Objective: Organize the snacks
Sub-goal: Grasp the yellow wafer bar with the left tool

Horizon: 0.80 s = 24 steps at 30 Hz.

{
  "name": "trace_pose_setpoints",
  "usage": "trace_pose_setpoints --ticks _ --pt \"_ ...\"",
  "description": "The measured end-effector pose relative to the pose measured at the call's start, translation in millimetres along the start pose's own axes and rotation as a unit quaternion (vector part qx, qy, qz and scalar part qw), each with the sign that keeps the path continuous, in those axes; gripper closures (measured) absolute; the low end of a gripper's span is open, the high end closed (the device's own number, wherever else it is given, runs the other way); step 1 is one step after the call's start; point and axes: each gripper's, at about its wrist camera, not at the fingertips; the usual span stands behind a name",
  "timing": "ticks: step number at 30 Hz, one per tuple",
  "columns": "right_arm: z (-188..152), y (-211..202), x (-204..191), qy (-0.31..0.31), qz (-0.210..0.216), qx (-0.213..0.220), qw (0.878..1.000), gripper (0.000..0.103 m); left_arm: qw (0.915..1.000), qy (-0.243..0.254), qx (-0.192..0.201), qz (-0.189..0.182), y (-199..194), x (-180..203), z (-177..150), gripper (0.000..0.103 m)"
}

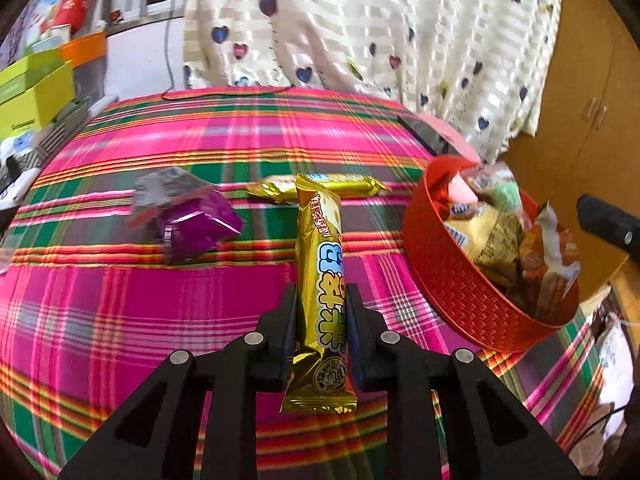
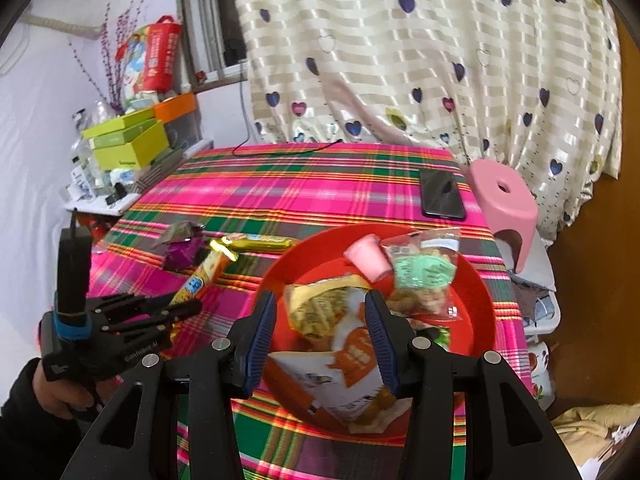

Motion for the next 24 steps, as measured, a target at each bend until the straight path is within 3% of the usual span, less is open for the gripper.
trace_pose_setpoints --ticks 24 --pt "57 73 -102 -0.105 0.047 -0.075 0.991 0.057 0.9942 -0.092 0.054 -0.013 -41 -83 -28 0.080"
Point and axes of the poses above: each gripper's, at about its wrist camera, not at the fingertips, and y roughly the way its jaws point, x to its right, z to its top, and after that the axes turned 14 degrees about -x, right-handed
